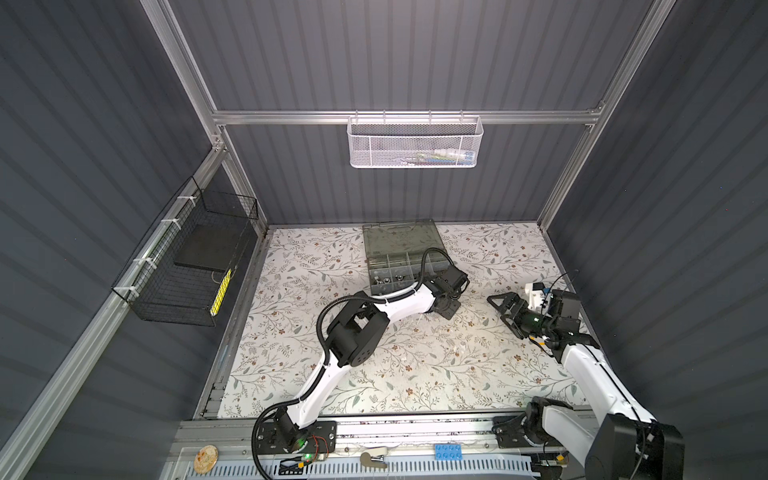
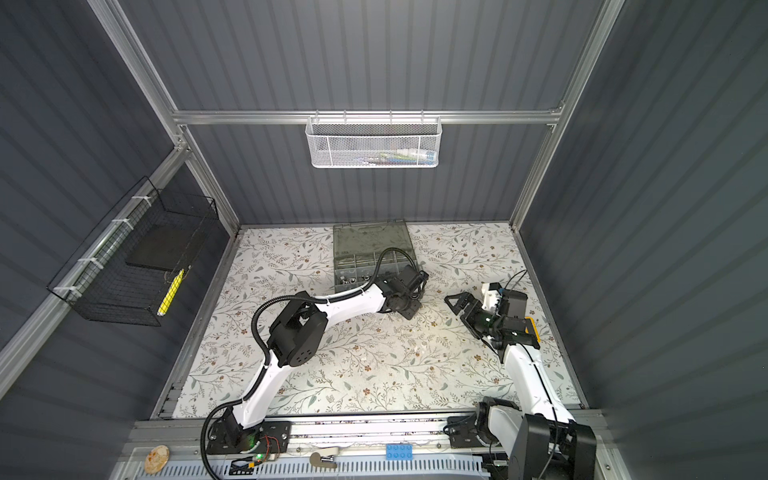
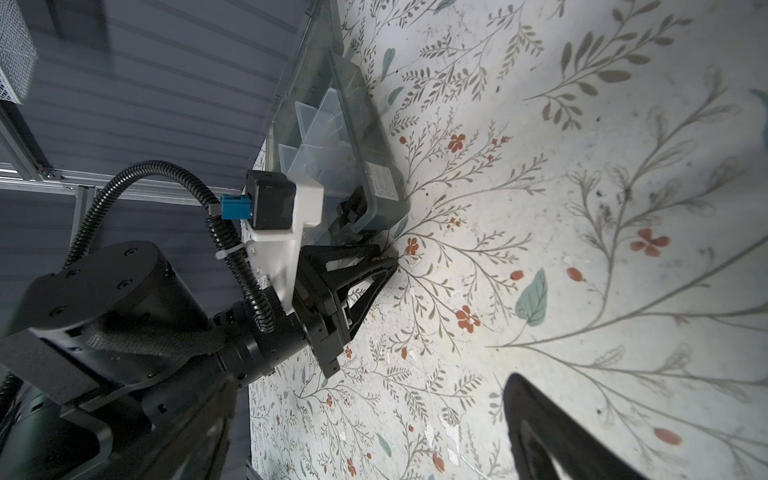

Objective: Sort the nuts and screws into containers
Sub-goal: 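Close the left gripper on the last silver hex nut by the box, then lift the hex nut with the left gripper over a compartment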

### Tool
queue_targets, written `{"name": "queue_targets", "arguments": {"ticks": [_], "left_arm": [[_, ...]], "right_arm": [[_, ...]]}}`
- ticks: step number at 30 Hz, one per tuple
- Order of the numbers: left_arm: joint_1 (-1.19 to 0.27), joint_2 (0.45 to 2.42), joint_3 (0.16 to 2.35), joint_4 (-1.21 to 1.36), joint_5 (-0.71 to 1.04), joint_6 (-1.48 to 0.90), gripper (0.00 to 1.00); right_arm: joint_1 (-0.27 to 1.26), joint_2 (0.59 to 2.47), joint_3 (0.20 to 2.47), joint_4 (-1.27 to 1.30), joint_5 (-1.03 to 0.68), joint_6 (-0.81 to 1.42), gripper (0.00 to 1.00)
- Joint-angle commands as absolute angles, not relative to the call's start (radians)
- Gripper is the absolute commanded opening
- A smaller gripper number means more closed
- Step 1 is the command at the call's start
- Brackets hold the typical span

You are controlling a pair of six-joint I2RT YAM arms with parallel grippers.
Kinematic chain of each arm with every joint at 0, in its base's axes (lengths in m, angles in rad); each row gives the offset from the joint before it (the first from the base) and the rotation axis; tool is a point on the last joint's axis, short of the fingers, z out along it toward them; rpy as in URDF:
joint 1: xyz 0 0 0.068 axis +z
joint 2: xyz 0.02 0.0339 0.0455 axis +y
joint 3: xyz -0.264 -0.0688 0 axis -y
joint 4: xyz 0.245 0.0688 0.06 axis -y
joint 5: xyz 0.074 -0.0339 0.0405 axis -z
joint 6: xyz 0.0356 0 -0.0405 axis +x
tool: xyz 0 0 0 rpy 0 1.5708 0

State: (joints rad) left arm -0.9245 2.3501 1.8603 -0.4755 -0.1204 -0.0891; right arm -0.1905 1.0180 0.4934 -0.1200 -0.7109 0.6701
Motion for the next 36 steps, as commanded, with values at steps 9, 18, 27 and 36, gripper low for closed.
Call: {"name": "queue_targets", "arguments": {"ticks": [9, 18, 27, 36], "left_arm": [[-0.934, 2.319, 1.777, -0.532, -0.105, -0.107, 0.20], [-0.934, 2.254, 1.759, -0.533, -0.078, -0.127, 0.20], [-0.933, 2.212, 1.762, -0.534, -0.060, -0.150, 0.19], [-0.912, 2.181, 1.817, -0.570, -0.014, -0.178, 0.20]], "right_arm": [[-0.196, 1.009, 0.477, -0.106, -0.745, 0.695, 0.99], [-0.196, 0.993, 0.471, -0.104, -0.754, 0.715, 0.99], [-0.196, 0.977, 0.468, -0.116, -0.756, 0.723, 0.99], [-0.191, 0.958, 0.495, -0.151, -0.752, 0.708, 0.99]]}}
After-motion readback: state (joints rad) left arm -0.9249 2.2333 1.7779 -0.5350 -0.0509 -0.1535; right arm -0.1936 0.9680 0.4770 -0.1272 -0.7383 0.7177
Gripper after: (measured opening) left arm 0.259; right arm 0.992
